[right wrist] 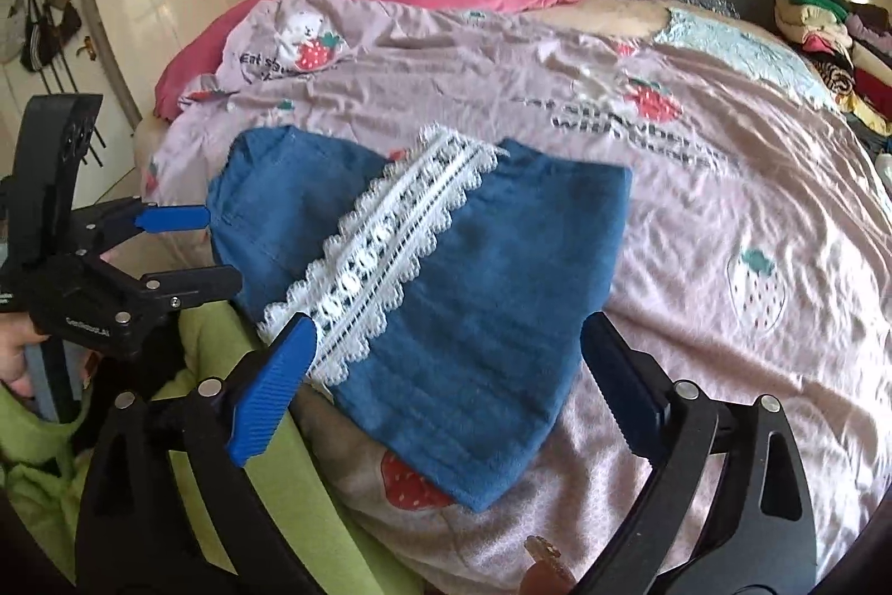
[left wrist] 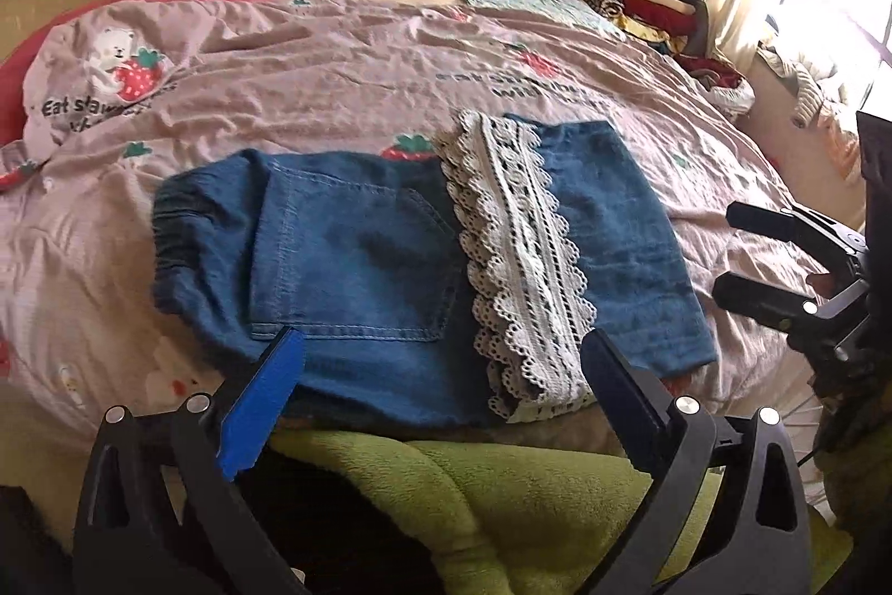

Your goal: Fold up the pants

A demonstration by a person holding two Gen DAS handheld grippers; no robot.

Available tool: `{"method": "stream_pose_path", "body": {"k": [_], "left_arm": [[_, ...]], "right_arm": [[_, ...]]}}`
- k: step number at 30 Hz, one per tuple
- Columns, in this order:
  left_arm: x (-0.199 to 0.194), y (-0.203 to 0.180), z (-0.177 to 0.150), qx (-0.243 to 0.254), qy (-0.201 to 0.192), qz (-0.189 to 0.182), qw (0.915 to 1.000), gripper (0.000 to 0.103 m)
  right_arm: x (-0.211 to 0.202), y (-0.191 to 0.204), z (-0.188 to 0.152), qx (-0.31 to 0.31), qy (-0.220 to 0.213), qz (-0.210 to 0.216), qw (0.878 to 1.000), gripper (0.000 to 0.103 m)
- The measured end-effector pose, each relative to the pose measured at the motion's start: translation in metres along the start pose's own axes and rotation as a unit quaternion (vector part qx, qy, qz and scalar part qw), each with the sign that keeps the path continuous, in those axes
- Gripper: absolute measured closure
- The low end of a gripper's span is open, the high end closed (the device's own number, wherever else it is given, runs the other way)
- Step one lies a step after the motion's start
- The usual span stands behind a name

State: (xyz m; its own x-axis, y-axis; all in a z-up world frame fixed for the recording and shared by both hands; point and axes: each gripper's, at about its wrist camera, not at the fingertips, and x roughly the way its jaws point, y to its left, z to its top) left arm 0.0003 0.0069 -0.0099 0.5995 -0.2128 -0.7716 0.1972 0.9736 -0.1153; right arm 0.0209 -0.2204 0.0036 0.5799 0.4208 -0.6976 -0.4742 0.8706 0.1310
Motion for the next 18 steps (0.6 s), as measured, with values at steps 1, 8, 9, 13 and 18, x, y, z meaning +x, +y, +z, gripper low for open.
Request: {"method": "stream_pose_path", "body": {"k": [1, 8, 9, 13, 18], "left_arm": [[-0.002, 0.002, 0.0, -0.002, -0.002, 0.002, 1.0, 0.004], [-0.014, 0.014, 0.002, -0.014, -0.017, 0.018, 0.9996, 0.004], [-0.015, 0.016, 0.003, -0.017, -0.019, 0.019, 0.9995, 0.004], [-0.02, 0.026, 0.003, -0.028, -0.026, 0.03, 0.9988, 0.004], [-0.025, 0.044, 0.002, -0.045, -0.033, 0.04, 0.9976, 0.004]], "right_arm": [[-0.001, 0.001, 0.002, -0.001, -0.001, 0.001, 1.0, 0.012], [-0.004, 0.008, 0.021, -0.01, -0.017, 0.003, 1.0, 0.01], [-0.004, 0.01, 0.023, -0.013, -0.019, 0.004, 1.0, 0.01], [-0.003, 0.018, 0.035, -0.029, -0.027, 0.005, 0.999, 0.01], [0.003, 0.029, 0.05, -0.042, -0.031, 0.015, 0.999, 0.009]]}}
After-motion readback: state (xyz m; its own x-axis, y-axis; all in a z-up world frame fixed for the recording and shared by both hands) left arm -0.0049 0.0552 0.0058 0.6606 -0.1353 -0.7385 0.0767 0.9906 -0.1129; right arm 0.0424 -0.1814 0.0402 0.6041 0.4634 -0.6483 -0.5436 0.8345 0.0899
